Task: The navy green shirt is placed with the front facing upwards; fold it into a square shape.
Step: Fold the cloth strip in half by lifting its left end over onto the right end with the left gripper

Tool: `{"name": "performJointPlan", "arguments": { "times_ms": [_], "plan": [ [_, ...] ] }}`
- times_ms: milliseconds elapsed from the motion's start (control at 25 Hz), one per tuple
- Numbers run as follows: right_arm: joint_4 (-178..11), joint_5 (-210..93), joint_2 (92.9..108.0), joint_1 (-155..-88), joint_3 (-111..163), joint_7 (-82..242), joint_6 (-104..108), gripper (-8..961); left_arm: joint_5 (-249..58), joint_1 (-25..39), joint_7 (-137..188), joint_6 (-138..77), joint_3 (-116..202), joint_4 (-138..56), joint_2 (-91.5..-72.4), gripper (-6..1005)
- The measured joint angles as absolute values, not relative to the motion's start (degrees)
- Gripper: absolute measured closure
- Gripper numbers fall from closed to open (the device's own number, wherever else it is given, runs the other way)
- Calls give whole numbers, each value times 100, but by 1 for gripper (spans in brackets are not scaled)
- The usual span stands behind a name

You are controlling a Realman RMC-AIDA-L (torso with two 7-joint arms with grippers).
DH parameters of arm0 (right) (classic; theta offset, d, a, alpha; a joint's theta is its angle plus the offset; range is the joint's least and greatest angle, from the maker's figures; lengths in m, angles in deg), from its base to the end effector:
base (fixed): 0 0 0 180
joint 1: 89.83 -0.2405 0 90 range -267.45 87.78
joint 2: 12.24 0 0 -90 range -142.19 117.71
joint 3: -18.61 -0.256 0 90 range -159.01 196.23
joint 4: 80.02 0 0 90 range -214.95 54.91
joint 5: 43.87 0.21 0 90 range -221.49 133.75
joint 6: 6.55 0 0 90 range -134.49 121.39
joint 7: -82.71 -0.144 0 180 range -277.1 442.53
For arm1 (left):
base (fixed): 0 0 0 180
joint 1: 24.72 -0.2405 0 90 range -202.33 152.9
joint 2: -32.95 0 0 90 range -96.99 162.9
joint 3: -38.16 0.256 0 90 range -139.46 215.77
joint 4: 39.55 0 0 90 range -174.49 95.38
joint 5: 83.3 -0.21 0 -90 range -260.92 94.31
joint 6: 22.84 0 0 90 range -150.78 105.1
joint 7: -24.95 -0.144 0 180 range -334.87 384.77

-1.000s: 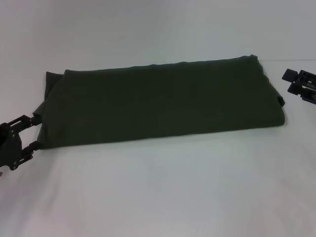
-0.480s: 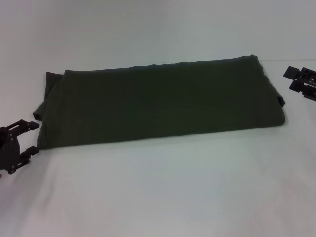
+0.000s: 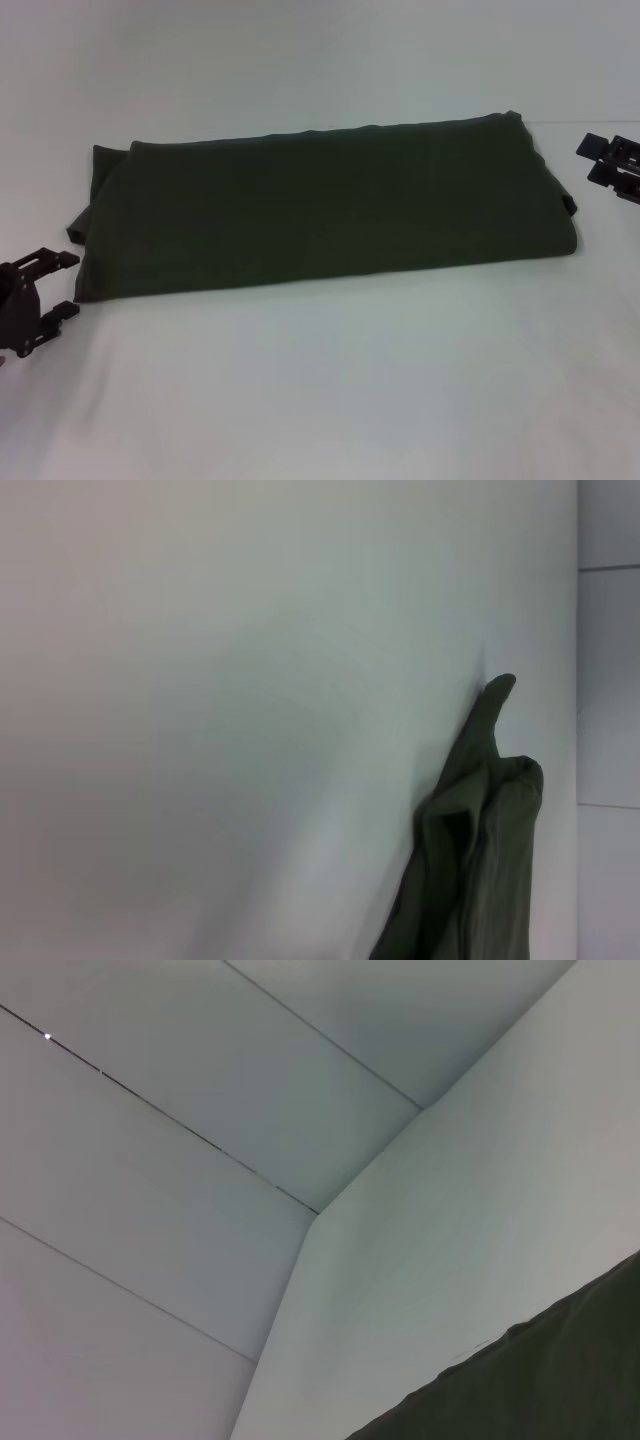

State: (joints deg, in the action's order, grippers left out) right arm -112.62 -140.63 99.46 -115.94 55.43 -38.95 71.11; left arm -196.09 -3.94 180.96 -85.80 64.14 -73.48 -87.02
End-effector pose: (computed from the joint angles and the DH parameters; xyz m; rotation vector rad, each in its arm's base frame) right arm 0.3135 0.3554 0.0759 -1.9406 1.6277 1.1188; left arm -0.3828 0.3117 0.0274 -1.0306 -2.3134 -1.1025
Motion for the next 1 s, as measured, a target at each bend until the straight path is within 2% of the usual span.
{"name": "performJointPlan", "arguments": {
  "times_ms": [520,1000],
  "plan": [
    [-11263,-14057,9947,-11569,5503,-3900,7115,218,-19606,-405,18148,-8529,6421,-7287,-8701,295],
    [-11263,-14066,9937,-11549,5431,-3895,7049,218,-19606,-135,18127,-8371,6441,-7004,-8664,295]
  ]
}}
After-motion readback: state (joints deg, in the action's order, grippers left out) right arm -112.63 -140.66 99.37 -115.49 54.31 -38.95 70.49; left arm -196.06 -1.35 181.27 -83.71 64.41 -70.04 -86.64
